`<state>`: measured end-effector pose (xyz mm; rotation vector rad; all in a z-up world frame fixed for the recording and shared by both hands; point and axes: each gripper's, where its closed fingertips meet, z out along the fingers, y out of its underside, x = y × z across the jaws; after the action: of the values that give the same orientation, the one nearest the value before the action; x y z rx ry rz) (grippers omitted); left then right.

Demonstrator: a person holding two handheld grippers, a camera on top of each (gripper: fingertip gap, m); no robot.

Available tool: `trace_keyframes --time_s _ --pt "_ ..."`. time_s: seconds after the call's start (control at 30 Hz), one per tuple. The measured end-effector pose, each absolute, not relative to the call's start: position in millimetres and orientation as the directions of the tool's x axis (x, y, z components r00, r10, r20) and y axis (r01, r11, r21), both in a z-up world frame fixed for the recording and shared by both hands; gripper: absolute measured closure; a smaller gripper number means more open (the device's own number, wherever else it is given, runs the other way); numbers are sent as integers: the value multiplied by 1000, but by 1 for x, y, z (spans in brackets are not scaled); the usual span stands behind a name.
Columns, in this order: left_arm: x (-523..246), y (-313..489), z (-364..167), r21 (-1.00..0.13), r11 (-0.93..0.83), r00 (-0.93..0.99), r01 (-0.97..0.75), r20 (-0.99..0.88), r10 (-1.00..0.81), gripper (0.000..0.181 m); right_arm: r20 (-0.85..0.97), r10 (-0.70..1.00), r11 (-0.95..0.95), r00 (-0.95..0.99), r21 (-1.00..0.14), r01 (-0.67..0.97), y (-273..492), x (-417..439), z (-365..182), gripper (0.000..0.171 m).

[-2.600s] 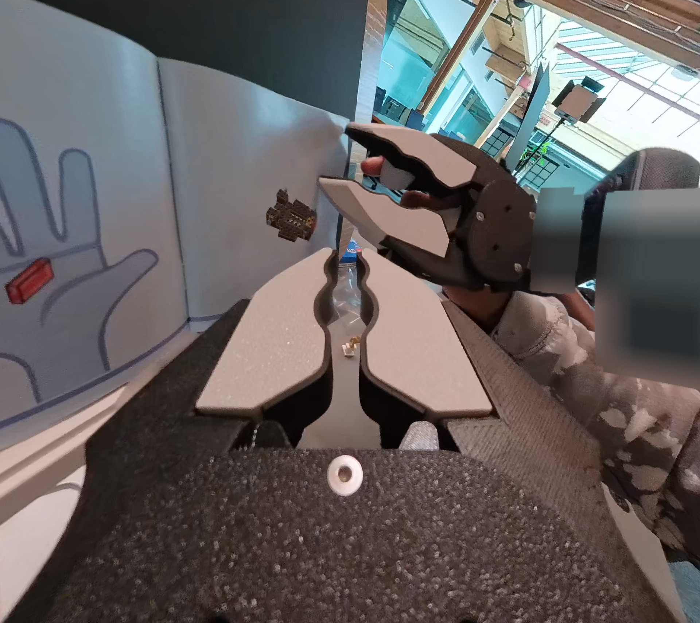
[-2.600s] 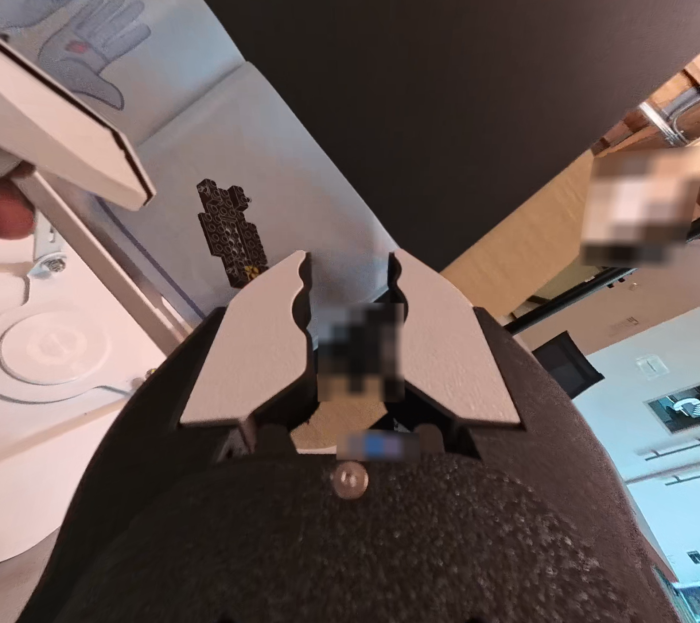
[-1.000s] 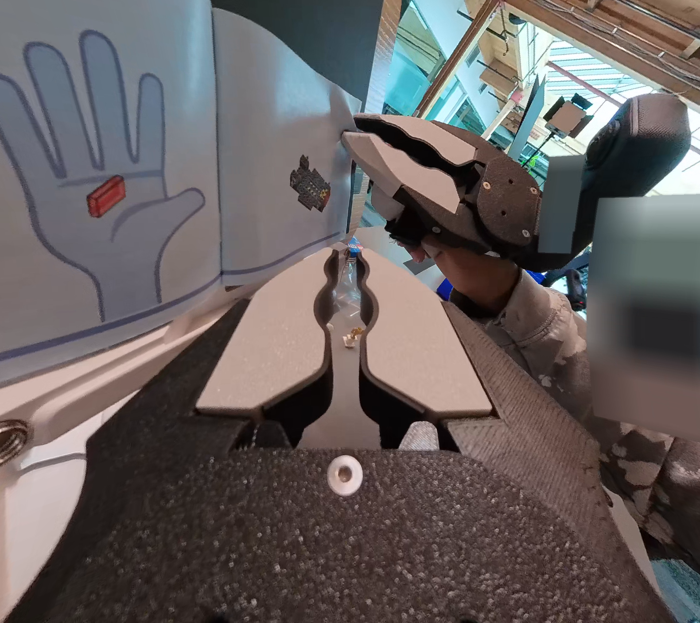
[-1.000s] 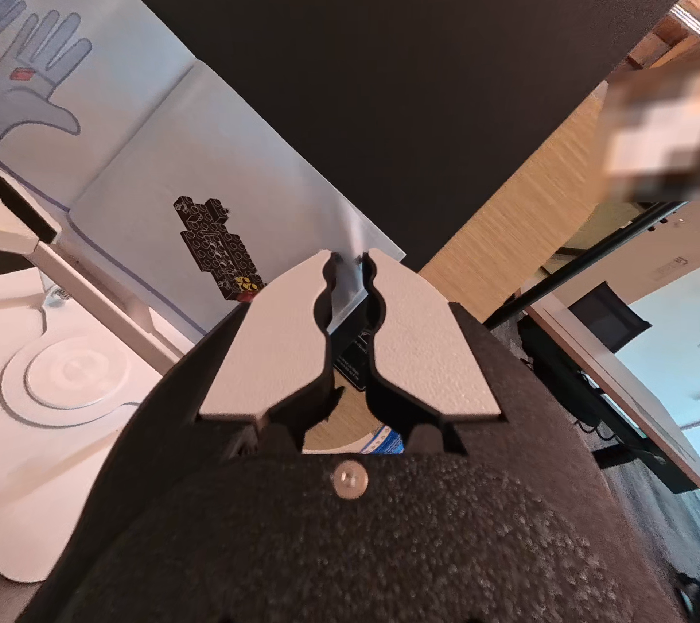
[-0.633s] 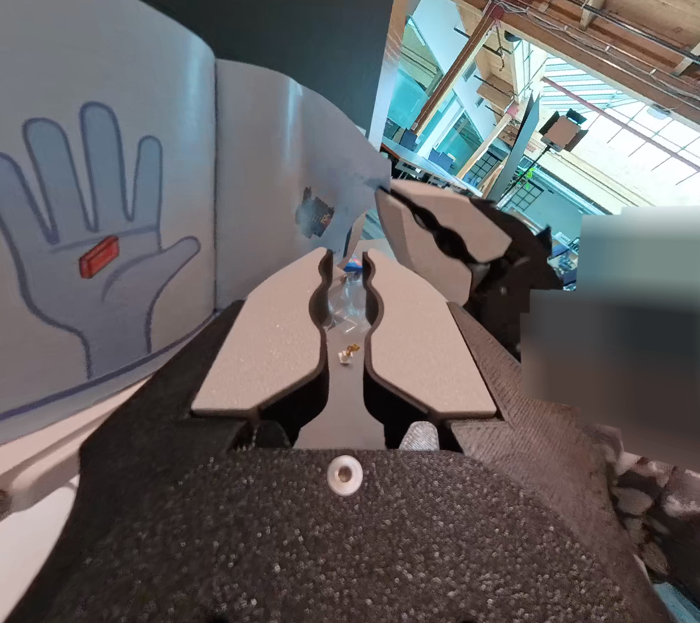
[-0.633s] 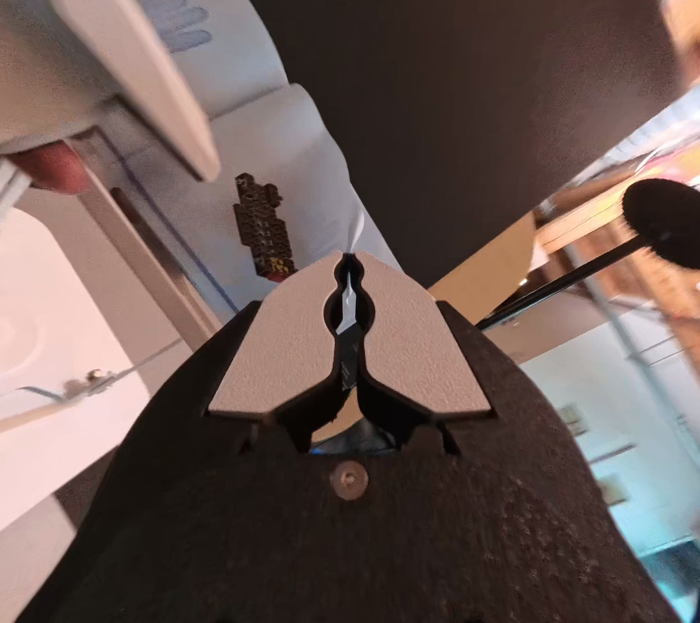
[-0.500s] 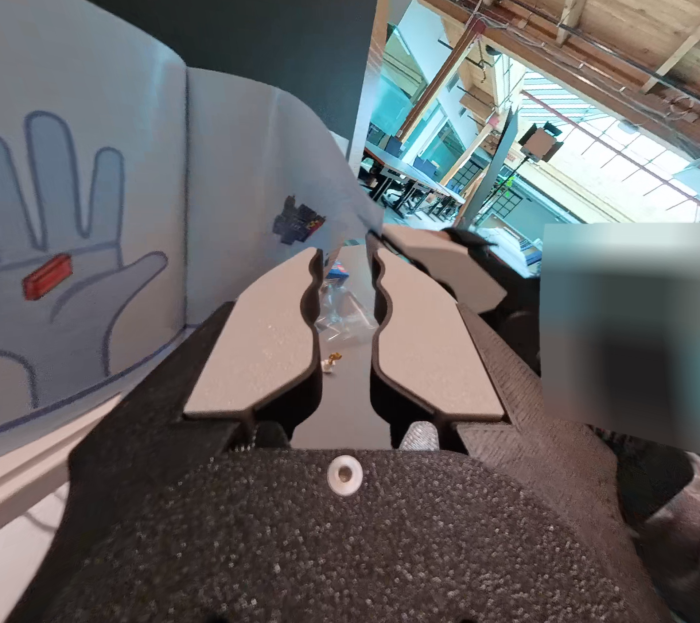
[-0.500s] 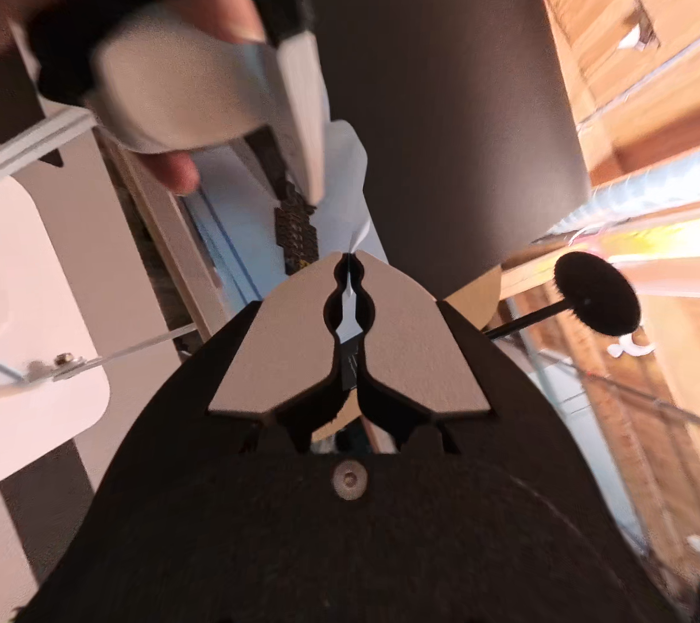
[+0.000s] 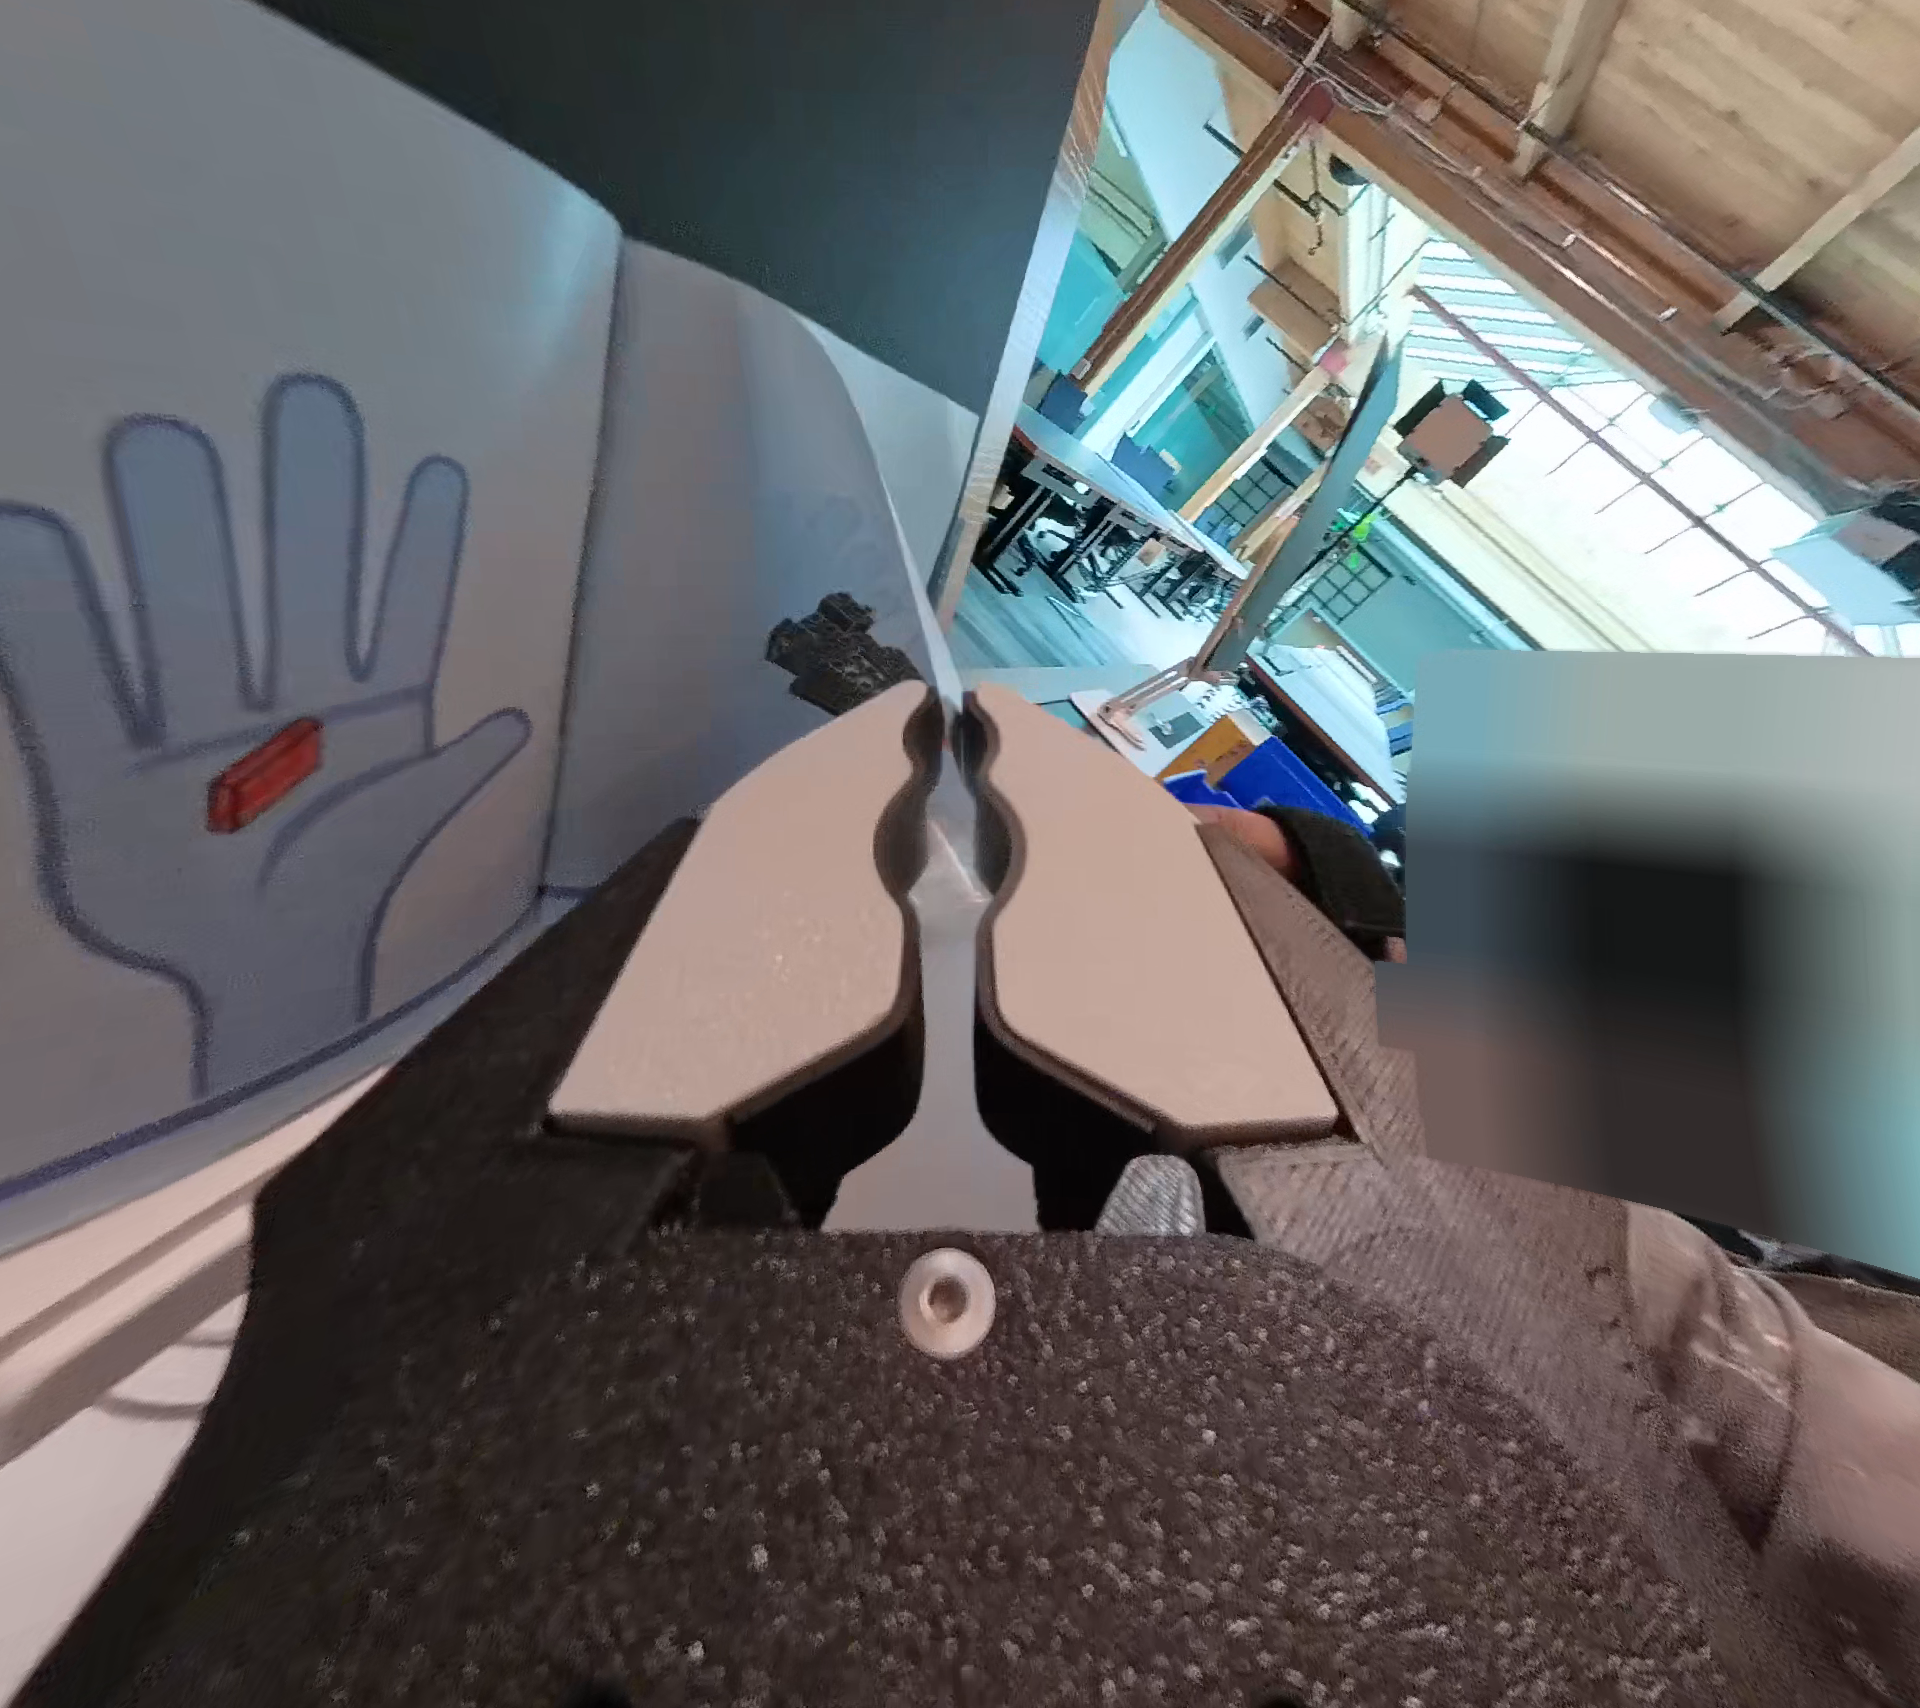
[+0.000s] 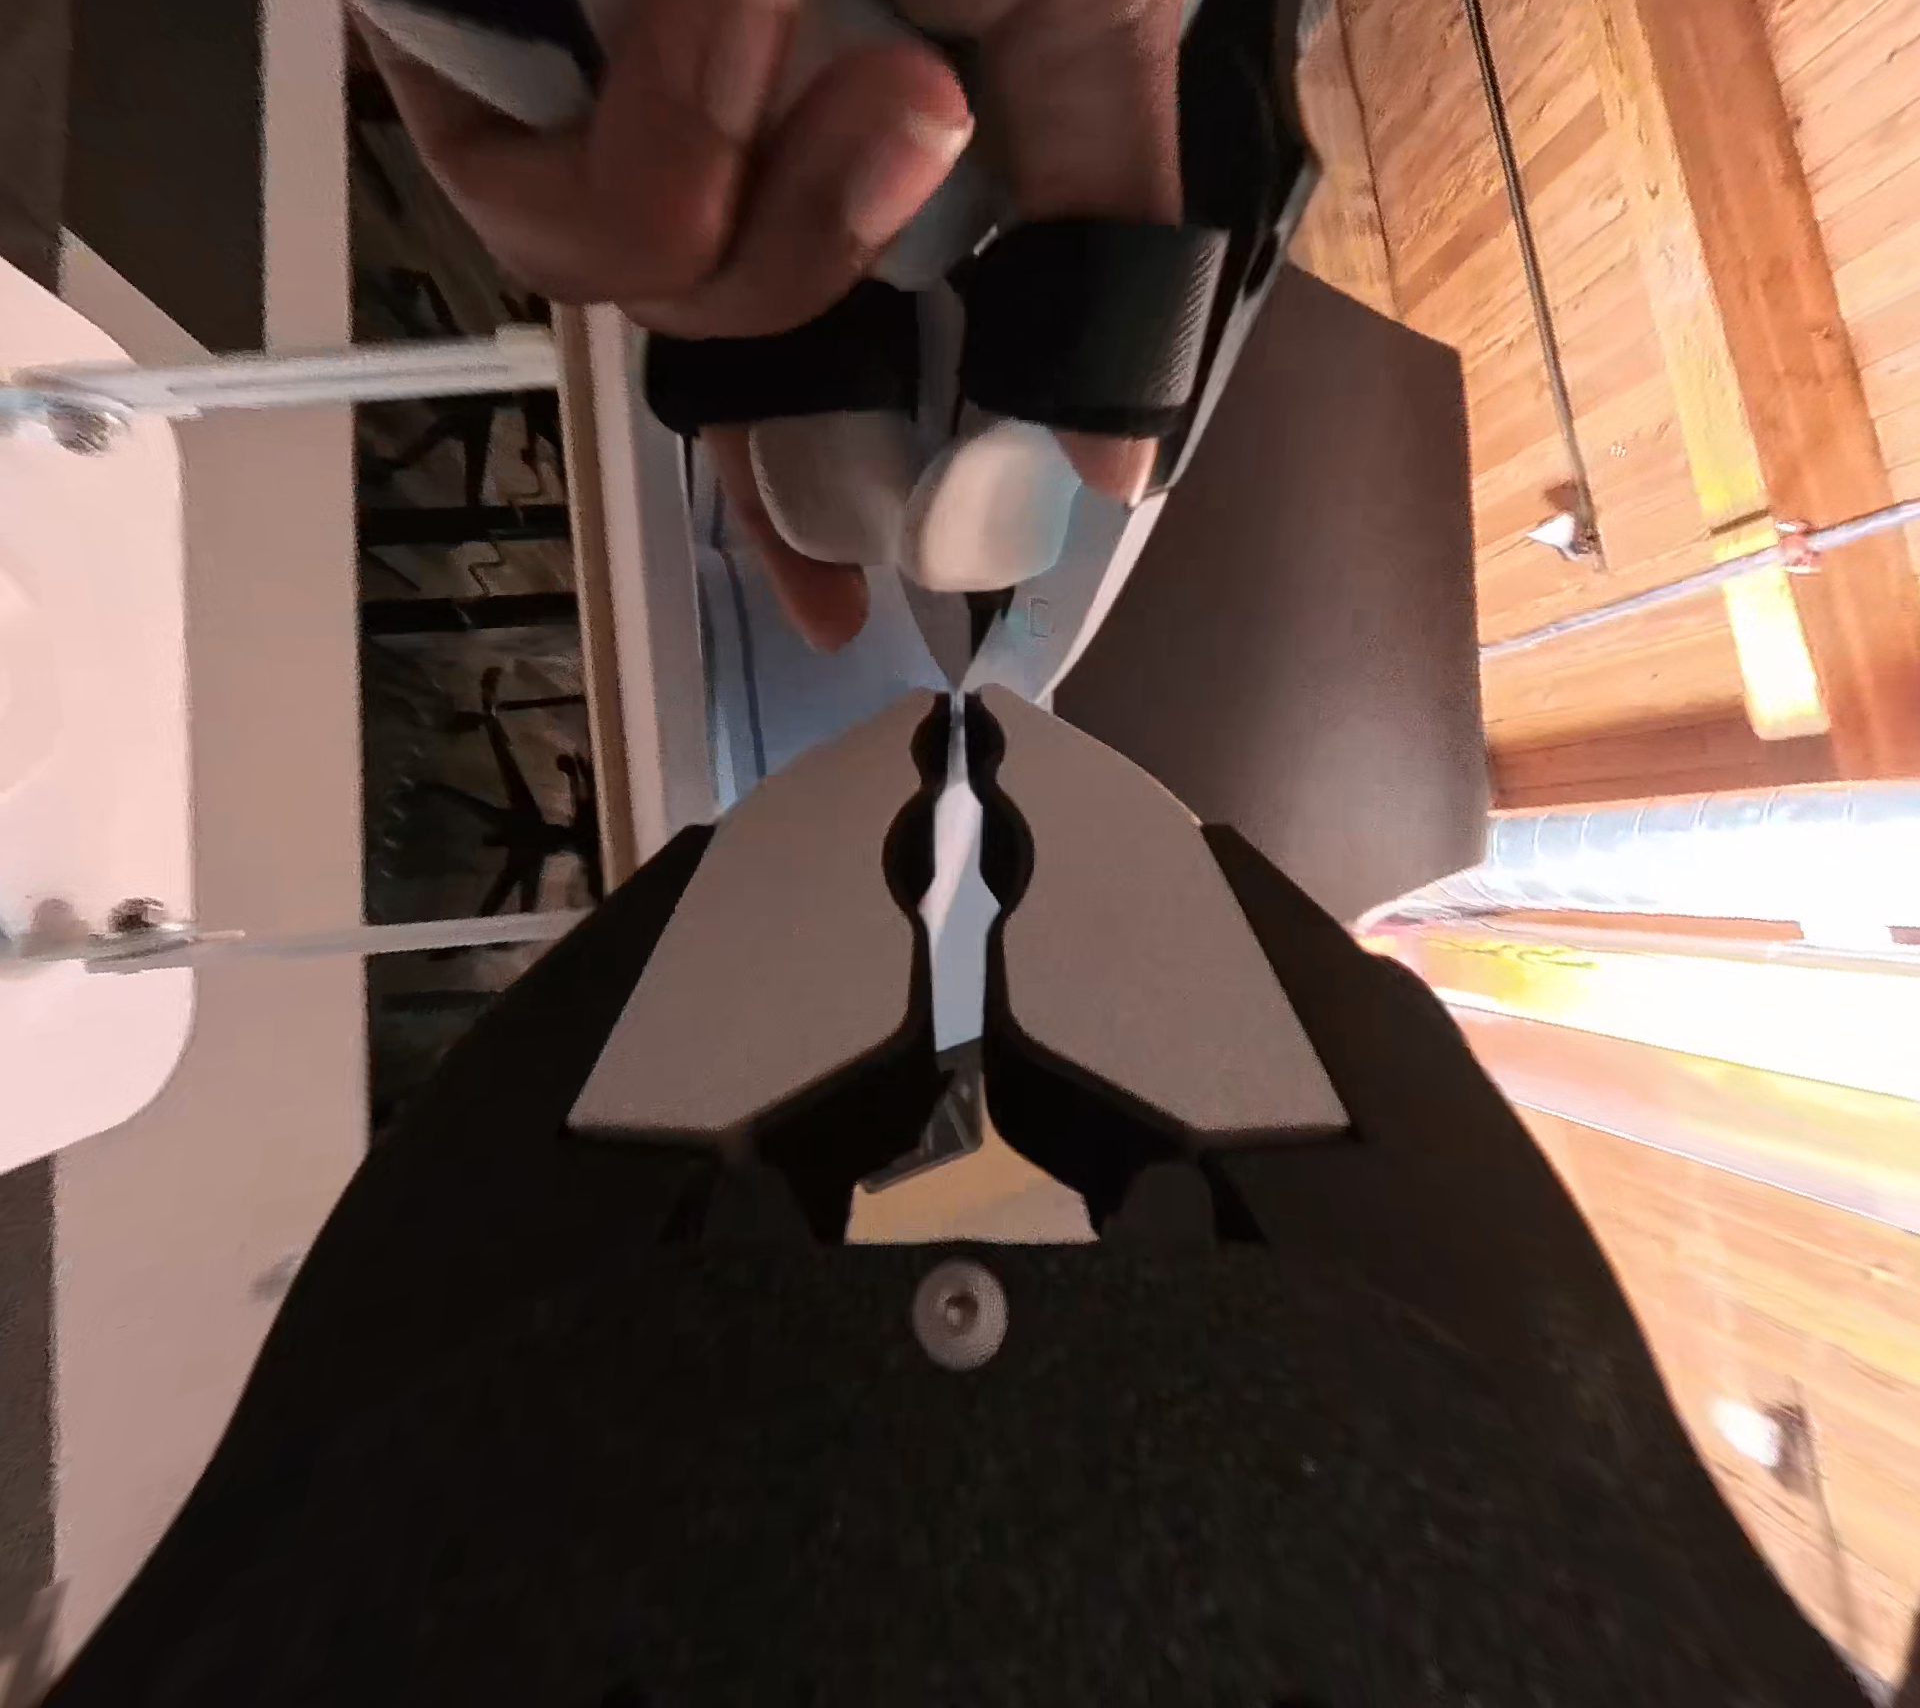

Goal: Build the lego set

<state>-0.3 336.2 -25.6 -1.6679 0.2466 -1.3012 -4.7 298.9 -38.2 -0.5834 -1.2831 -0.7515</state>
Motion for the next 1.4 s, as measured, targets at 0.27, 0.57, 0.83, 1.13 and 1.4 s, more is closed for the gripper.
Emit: trace_keyframes --time_s 0.27,0.57,0.83,1.13,1.4 --pt "-23 329 -30 -841 -475 479 258 538 -693 180 781 415 556 466 -623 550 287 20 -14 160" --pt "-48 326 -14 -914 -401 571 62 362 -737 178 579 695 248 427 -750 614 342 27 -39 159" --pt "-68 329 -8 -926 -374 616 -49 266 -741 178 709 658 341 253 -580 740 344 -17 -58 160" --pt "-89 331 14 -926 -376 595 -30 286 -752 173 708 656 333 261 -581 742 352 -37 -57 161" --pt "-171 347 5 -958 -284 771 30 203 -603 171 723 635 330 272 -572 751 354 -49 -53 162"
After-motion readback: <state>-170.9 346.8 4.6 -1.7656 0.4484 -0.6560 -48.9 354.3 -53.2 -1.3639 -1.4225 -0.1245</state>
